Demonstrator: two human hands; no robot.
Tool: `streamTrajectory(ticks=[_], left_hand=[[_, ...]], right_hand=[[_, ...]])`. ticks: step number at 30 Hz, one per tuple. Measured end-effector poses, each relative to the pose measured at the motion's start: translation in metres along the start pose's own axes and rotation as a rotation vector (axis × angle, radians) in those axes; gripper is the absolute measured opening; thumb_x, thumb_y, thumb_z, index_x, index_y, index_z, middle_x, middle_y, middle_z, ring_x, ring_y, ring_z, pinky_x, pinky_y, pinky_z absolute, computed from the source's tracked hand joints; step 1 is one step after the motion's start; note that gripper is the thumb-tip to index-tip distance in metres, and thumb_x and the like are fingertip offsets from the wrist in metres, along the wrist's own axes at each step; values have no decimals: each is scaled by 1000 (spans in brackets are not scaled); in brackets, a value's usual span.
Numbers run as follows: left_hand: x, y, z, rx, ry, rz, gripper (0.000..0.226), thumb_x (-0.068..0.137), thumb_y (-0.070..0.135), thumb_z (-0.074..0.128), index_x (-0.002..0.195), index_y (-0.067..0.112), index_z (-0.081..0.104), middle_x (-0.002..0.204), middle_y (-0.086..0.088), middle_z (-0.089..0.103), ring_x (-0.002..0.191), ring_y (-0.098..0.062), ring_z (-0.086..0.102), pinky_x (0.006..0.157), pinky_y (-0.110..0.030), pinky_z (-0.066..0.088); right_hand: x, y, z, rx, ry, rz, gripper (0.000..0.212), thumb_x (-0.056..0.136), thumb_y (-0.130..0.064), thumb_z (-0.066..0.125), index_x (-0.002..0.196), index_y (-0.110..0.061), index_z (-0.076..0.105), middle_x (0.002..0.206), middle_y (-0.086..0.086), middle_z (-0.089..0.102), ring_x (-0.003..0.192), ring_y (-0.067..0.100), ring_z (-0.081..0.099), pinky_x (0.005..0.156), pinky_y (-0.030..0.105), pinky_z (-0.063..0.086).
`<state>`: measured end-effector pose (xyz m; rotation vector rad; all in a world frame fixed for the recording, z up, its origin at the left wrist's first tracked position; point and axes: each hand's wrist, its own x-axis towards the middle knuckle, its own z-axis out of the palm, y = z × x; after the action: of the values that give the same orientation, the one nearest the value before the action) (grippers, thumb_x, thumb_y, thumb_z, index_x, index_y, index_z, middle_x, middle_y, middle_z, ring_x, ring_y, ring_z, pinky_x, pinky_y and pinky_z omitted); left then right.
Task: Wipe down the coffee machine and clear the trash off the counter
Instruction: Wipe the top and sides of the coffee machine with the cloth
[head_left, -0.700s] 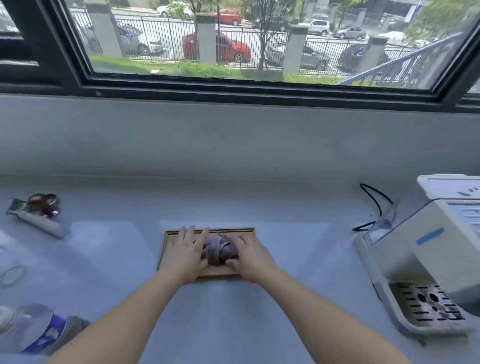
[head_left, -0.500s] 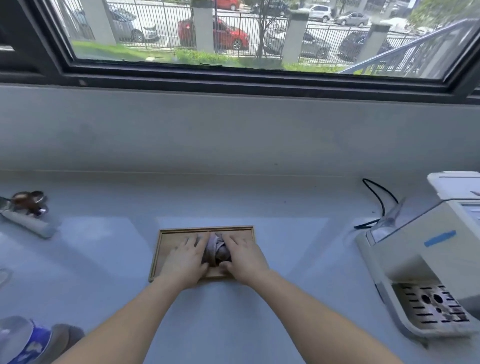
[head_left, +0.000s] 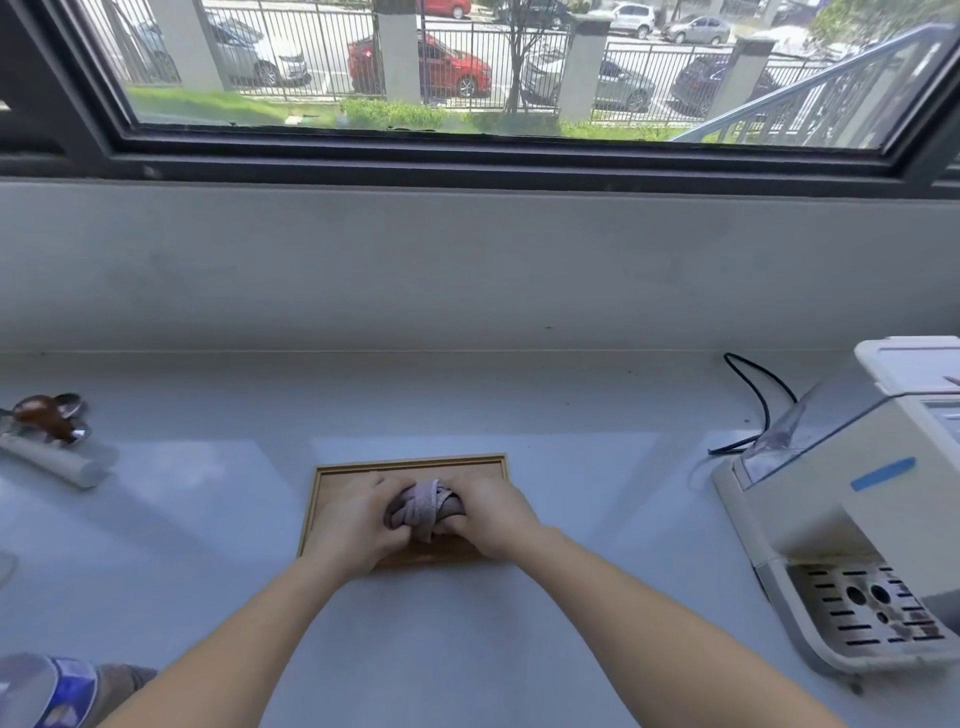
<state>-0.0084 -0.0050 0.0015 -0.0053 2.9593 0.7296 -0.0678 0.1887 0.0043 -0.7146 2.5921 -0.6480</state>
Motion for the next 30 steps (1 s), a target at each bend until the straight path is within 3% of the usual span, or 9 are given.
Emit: streamTrajectory(ticks=[7, 9, 11, 14, 18, 22, 25, 30], left_hand=[[11, 41, -17, -33, -28, 146, 42, 68, 38, 69, 110, 37, 62, 84, 11, 52, 81, -13, 50, 70, -32, 45], [15, 57, -18, -45, -26, 206, 38, 67, 37, 68, 104, 36, 63, 80, 11, 54, 78, -15, 52, 66, -30, 42], [18, 76, -17, -57, -35, 255, 38, 66, 38, 67, 104, 37, 63, 81, 10, 58, 78, -17, 56, 67, -32, 45], [21, 106, -15, -87, -39, 353, 38, 67, 36, 69, 104, 35, 64, 80, 9, 59, 82, -21, 58, 68, -33, 45], [19, 150, -13, -108, -11, 499, 26, 65, 41, 64, 89, 32, 60, 74, 8, 56, 76, -18, 52, 65, -35, 44], [9, 198, -13, -114, 6, 611, 25, 67, 40, 66, 89, 31, 62, 71, 10, 53, 73, -14, 50, 65, -35, 47], [0, 238, -16, -128, 46, 669, 24, 68, 35, 72, 91, 30, 64, 72, 9, 54, 74, -16, 52, 65, -36, 47], [-20, 314, -20, -165, 135, 719, 26, 70, 31, 75, 94, 31, 65, 77, 10, 57, 77, -15, 54, 69, -35, 49]], right_hand=[[-39, 15, -35, 146, 69, 69, 37, 72, -38, 77, 105, -37, 63, 91, -11, 68, 87, 15, 61, 75, 30, 51], [-55, 22, -46, 153, 120, 109, 24, 71, -40, 79, 88, -36, 62, 80, -11, 61, 79, 15, 57, 65, 27, 46], [-75, 27, -55, 179, 157, 173, 28, 70, -40, 80, 72, -34, 53, 72, -10, 57, 68, 14, 56, 58, 29, 46], [-110, 33, -69, 250, 218, 249, 36, 65, -44, 84, 69, -33, 50, 69, -8, 59, 57, 15, 57, 54, 31, 48], [-155, 34, -87, 249, 394, 348, 38, 66, -54, 81, 76, -26, 57, 80, 1, 64, 69, 22, 60, 60, 34, 49], [-201, 39, -105, 223, 526, 432, 38, 73, -51, 76, 82, -18, 60, 83, 2, 65, 75, 22, 60, 65, 39, 50], [-236, 43, -124, 161, 619, 455, 37, 75, -52, 75, 85, -19, 62, 84, -1, 63, 77, 21, 58, 65, 38, 49], [-293, 60, -171, 80, 750, 423, 31, 74, -52, 76, 82, -28, 59, 84, -5, 58, 77, 18, 54, 60, 29, 34]])
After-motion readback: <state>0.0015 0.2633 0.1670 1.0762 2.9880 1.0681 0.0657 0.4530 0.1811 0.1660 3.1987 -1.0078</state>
